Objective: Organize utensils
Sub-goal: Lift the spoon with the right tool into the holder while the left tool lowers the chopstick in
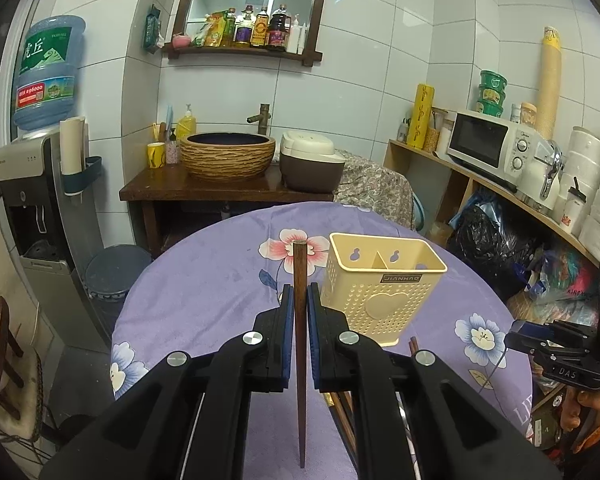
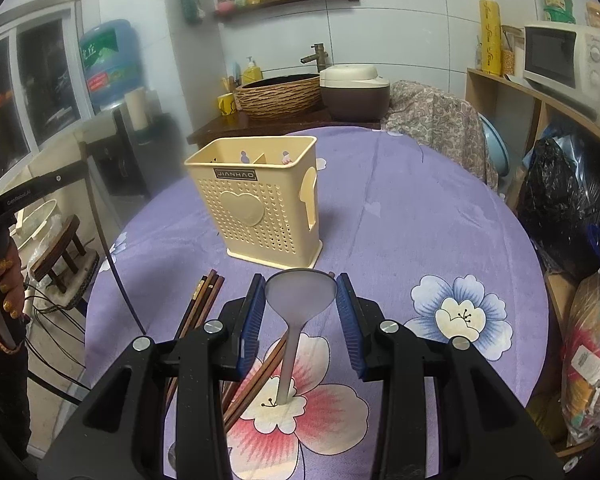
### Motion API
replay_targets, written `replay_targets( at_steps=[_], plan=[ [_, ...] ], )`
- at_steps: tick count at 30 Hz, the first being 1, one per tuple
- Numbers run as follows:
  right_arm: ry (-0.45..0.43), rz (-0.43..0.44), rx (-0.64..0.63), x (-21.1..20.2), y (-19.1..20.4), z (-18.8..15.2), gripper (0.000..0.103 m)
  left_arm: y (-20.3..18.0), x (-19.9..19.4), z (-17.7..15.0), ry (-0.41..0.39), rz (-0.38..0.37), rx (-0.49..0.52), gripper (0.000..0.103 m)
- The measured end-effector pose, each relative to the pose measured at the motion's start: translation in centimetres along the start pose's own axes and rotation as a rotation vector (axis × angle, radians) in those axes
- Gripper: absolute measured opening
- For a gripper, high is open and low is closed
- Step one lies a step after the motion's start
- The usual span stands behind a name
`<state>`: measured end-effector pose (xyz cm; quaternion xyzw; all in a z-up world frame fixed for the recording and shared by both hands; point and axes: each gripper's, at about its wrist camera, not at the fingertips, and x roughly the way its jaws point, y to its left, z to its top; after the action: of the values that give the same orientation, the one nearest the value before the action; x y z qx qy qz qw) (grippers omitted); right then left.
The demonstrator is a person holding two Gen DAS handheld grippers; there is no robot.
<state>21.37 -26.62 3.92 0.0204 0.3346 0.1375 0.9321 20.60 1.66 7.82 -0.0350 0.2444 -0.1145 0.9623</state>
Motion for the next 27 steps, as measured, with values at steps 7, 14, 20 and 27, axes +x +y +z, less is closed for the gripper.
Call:
replay_targets(
  at_steps=[7, 14, 20, 27],
  plan=[
    [-0.045, 0.004, -0.049, -0.9, 0.9, 2.8, 0.037, 0.2, -1.8, 3.3, -0.065, -0.015, 0.004, 0.008],
    [-0.234, 0.005, -0.07, -4.0, 2.6, 12.0, 0.037, -0.8, -4.1, 12.2, -0.194, -0.106, -0.038, 0.008],
    [-0.335, -0.051, -0.058, -3.0, 3.9, 17.4, 0.037, -3.6, -1.5, 16.1, -0.253, -0.083, -0.046, 0.008],
    [-0.297, -0.112, -0.04, 2.9, 3.5, 15.7, 0.037, -5.1, 4.3, 12.8, -0.192, -0.029, -0.032, 0.008]
  ],
)
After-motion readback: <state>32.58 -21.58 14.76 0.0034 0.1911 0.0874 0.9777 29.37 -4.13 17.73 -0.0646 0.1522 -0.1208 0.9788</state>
